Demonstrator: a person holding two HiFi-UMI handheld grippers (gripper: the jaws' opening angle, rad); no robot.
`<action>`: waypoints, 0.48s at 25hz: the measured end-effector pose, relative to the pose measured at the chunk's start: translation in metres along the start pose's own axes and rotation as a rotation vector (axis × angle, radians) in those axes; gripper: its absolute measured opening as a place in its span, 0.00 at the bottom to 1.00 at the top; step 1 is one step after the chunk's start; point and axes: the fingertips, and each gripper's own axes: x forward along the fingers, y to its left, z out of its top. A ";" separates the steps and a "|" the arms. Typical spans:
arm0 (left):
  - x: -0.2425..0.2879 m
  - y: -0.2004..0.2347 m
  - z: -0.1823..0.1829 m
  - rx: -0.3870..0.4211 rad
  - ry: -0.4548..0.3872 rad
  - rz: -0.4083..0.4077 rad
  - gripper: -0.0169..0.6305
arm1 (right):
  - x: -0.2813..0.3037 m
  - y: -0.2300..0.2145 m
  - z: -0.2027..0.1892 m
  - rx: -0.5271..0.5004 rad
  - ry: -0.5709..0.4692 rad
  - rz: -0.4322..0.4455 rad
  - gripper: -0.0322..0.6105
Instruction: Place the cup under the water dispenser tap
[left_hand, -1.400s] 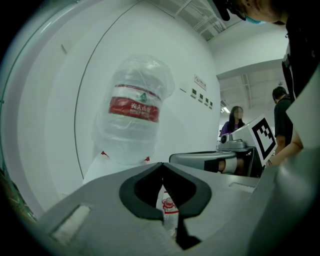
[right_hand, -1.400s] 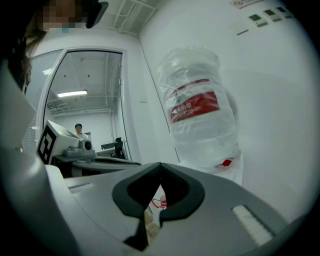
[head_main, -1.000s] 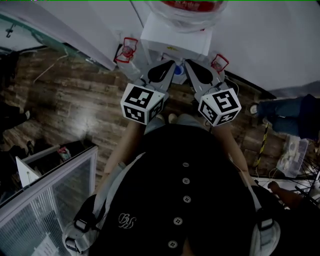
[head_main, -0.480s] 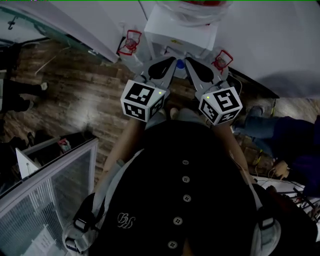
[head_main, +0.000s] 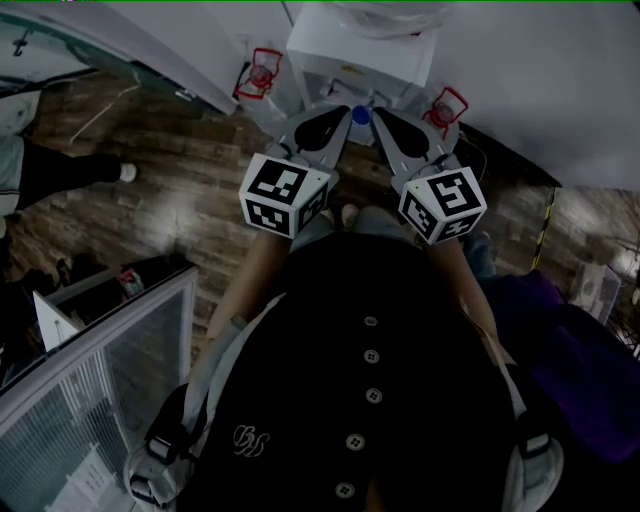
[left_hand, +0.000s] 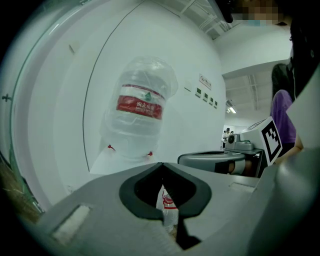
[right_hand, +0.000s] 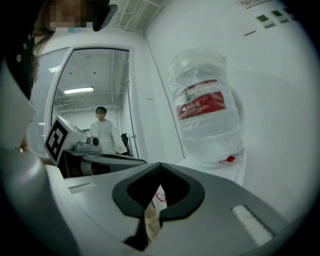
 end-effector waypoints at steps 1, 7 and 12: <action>0.000 -0.001 -0.001 0.001 0.002 -0.001 0.03 | 0.000 0.000 -0.001 0.000 0.003 -0.002 0.05; 0.000 -0.001 -0.003 0.010 0.018 -0.002 0.03 | 0.000 -0.001 -0.005 -0.001 0.015 -0.006 0.05; -0.001 0.000 -0.003 0.022 0.024 0.005 0.03 | 0.001 0.002 -0.005 -0.010 0.023 0.001 0.05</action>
